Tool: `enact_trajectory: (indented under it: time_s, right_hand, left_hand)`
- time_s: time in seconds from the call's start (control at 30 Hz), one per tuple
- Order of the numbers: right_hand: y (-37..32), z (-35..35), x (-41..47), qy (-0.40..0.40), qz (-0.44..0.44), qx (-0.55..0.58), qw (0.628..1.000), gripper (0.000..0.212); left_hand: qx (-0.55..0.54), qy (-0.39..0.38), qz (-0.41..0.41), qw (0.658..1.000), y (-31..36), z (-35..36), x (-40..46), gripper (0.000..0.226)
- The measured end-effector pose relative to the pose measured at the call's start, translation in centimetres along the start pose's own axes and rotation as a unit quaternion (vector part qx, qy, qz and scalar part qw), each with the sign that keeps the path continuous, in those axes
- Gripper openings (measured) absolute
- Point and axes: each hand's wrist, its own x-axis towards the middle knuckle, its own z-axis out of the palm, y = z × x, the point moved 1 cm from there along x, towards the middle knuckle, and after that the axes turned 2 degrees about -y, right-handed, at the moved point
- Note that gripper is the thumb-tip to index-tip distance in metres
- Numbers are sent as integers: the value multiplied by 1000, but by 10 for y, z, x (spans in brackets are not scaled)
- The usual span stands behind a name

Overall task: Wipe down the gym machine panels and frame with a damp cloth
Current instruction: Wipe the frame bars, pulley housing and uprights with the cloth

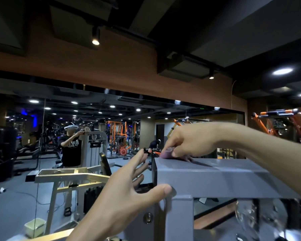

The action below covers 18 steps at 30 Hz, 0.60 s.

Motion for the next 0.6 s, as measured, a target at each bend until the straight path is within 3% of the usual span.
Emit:
enact_trajectory:
  time_s: [0.13, 0.27, 0.47, 0.6]
  right_hand:
    - [-13, -11, -2, -5, -24, -20, 999, 29]
    - [-23, 9, 18, 42, -41, -49, 997, 26]
    - [15, -10, -21, -41, 30, -40, 998, 32]
    - [-9, 2, -9, 23, -8, -52, 998, 25]
  left_hand:
    - [0, -5, -3, 1000, -1, -1, 2, 139]
    - [5, -1, -5, 1000, 1, -1, 0, 133]
    - [20, 1, 1, 1000, 2, 2, 0, 130]
    - [22, 2, -5, 1000, 2, 1, -1, 129]
